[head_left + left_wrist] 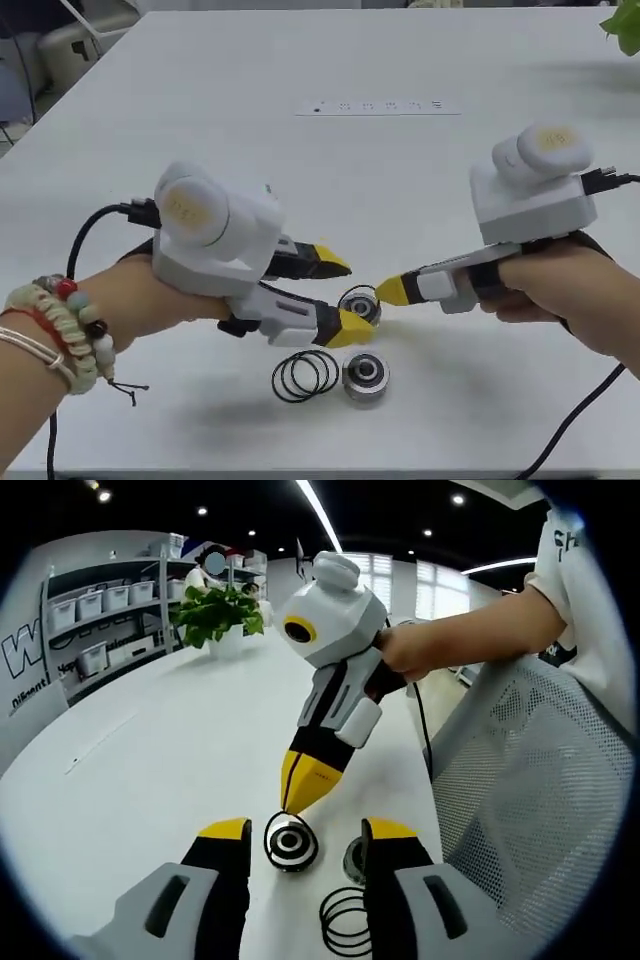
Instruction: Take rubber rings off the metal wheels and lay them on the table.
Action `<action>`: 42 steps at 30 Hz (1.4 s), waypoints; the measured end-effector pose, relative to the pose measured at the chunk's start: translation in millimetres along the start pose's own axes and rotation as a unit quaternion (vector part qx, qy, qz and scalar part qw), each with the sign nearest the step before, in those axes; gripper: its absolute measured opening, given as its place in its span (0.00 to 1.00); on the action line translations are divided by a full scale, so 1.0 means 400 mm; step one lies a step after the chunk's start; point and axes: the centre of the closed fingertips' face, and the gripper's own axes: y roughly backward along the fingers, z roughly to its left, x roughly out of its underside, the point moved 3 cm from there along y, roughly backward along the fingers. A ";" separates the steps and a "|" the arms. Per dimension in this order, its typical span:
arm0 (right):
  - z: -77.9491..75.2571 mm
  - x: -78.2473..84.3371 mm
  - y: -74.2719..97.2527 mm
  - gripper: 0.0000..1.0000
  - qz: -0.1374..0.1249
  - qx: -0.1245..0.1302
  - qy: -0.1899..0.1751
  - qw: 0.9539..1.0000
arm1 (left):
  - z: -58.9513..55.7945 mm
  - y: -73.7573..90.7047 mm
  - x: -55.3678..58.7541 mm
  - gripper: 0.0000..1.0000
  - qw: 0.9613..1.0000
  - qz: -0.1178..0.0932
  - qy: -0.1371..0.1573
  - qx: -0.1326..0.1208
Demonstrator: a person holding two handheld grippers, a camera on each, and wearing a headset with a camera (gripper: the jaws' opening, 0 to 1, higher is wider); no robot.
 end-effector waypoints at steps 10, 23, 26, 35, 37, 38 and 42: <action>0.016 -0.030 0.016 0.00 -0.025 -0.012 -0.003 1.000 | -0.016 0.089 -0.082 0.63 0.999 -0.006 -0.047 0.001; 0.036 -0.046 0.024 0.00 -0.036 -0.021 0.005 0.999 | -0.056 0.233 -0.087 0.67 0.997 -0.016 -0.066 -0.045; 0.039 -0.044 0.021 0.00 -0.031 -0.020 0.009 0.999 | -0.066 0.256 -0.074 0.69 0.997 -0.008 -0.063 -0.053; 0.061 -0.036 0.012 0.00 -0.019 -0.033 0.015 0.999 | -0.105 0.323 -0.053 0.76 0.994 -0.015 -0.043 -0.100; 0.067 -0.033 0.009 0.00 -0.014 -0.036 0.019 0.999 | -0.107 0.339 -0.042 0.76 0.993 -0.015 -0.039 -0.108; 0.072 -0.030 0.007 0.00 -0.011 -0.039 0.021 0.999 | -0.111 0.347 -0.036 0.77 0.993 -0.015 -0.035 -0.114; 0.087 -0.023 0.000 0.00 -0.001 -0.049 0.027 0.998 | -0.117 0.373 -0.006 0.77 0.992 -0.014 -0.022 -0.127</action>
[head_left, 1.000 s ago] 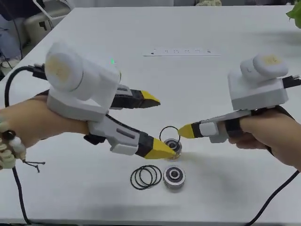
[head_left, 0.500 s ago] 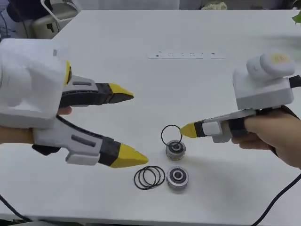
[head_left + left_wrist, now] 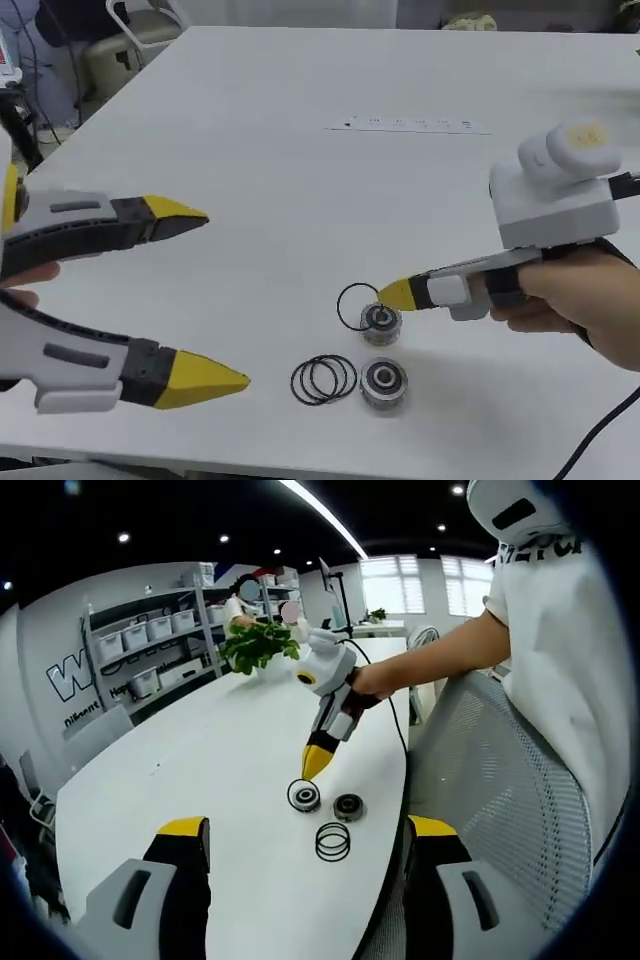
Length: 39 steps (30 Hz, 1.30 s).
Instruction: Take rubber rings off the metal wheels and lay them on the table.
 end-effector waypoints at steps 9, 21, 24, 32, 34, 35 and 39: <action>0.029 0.033 -0.028 0.00 0.042 -0.014 0.024 0.999 | -0.019 0.022 0.082 0.77 0.999 0.017 0.044 -0.023; 0.061 0.072 -0.056 0.00 0.087 -0.032 0.052 0.994 | -0.054 0.020 0.116 0.75 0.997 0.019 0.074 -0.025; 0.057 0.082 -0.061 0.00 0.100 -0.026 0.061 0.993 | -0.055 0.019 0.115 0.74 0.996 0.018 0.079 -0.024; 0.052 0.097 -0.070 0.00 0.117 -0.018 0.073 0.990 | -0.060 0.008 0.119 0.72 0.996 0.020 0.086 -0.020; 0.043 0.098 -0.072 0.00 0.120 -0.011 0.081 0.989 | -0.060 0.009 0.119 0.72 0.996 0.021 0.085 -0.020; 0.041 0.098 -0.072 0.00 0.120 -0.009 0.083 0.989 | -0.059 0.009 0.119 0.72 0.996 0.022 0.085 -0.021; 0.030 0.095 -0.074 0.00 0.119 0.000 0.093 0.989 | -0.059 0.009 0.120 0.72 0.996 0.020 0.090 -0.022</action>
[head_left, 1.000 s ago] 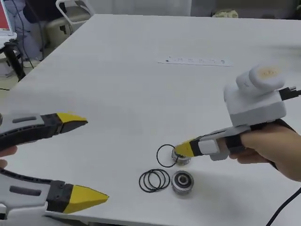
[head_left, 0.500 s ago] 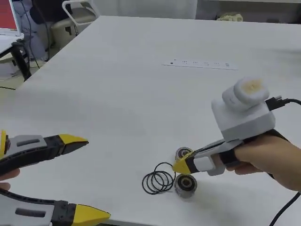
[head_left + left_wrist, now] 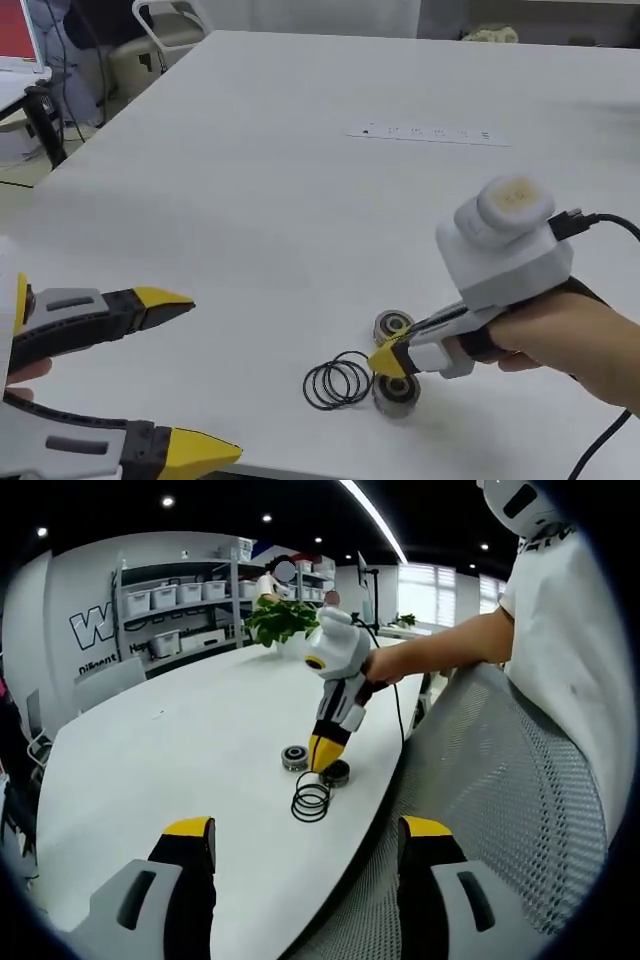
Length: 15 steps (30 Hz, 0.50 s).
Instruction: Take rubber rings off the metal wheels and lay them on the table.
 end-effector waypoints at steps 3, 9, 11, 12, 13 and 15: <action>-0.010 0.004 -0.004 0.00 0.004 0.013 0.013 1.000 | 0.001 0.001 0.000 0.72 1.000 0.001 -0.005 -0.003; -0.012 0.007 -0.010 0.00 0.008 0.016 0.023 1.000 | 0.000 0.001 -0.001 0.71 1.000 0.001 -0.004 -0.002; -0.012 0.006 -0.012 0.00 0.008 0.018 0.028 0.999 | -0.001 0.001 0.000 0.71 1.000 0.002 -0.003 -0.002; -0.011 0.006 -0.012 0.00 0.008 0.017 0.029 0.999 | -0.001 0.000 0.000 0.71 1.000 0.002 -0.002 -0.001; -0.010 0.007 -0.013 0.00 0.008 0.017 0.029 0.999 | 0.000 0.000 0.000 0.71 1.000 0.002 -0.002 -0.002; -0.011 0.007 -0.014 0.02 0.007 0.018 0.030 0.999 | 0.000 0.000 0.000 0.71 1.000 0.002 -0.002 -0.002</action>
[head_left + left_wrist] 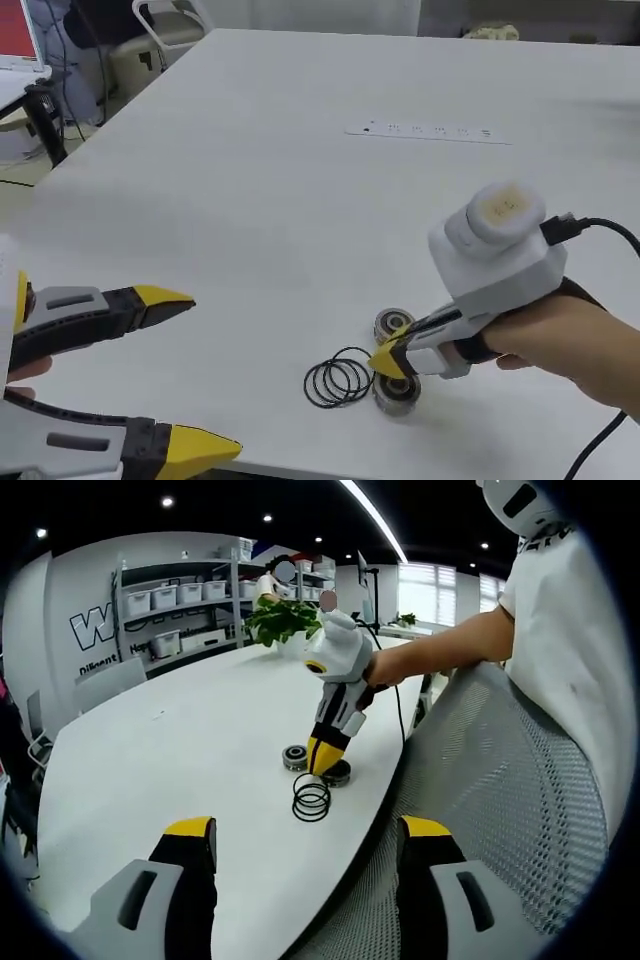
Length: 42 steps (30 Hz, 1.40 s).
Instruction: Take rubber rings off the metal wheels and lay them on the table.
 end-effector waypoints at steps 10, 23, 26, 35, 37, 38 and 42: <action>-0.018 -0.011 0.015 0.05 -0.015 0.017 -0.002 1.000 | 0.001 -0.002 0.001 0.71 1.000 -0.002 0.008 0.000; -0.033 -0.055 0.073 0.07 -0.067 0.033 -0.023 0.997 | 0.001 -0.005 0.000 0.73 1.000 -0.010 0.027 0.004; -0.030 -0.065 0.093 0.07 -0.079 0.032 -0.025 0.996 | -0.001 -0.006 0.001 0.73 0.999 -0.009 0.030 0.006; 0.007 -0.137 0.166 0.21 -0.166 -0.009 -0.048 0.985 | -0.002 -0.008 0.001 0.74 0.999 -0.013 0.037 0.011; 0.013 -0.152 0.178 0.23 -0.174 0.004 -0.022 0.985 | -0.003 -0.008 0.002 0.75 0.999 -0.011 0.034 0.013; 0.018 -0.156 0.182 0.24 -0.177 0.007 -0.017 0.984 | -0.002 -0.008 0.001 0.76 0.999 -0.009 0.028 0.012; 0.043 -0.162 0.196 0.32 -0.182 0.016 0.016 0.983 | -0.004 -0.007 0.001 0.79 1.000 -0.002 0.007 0.011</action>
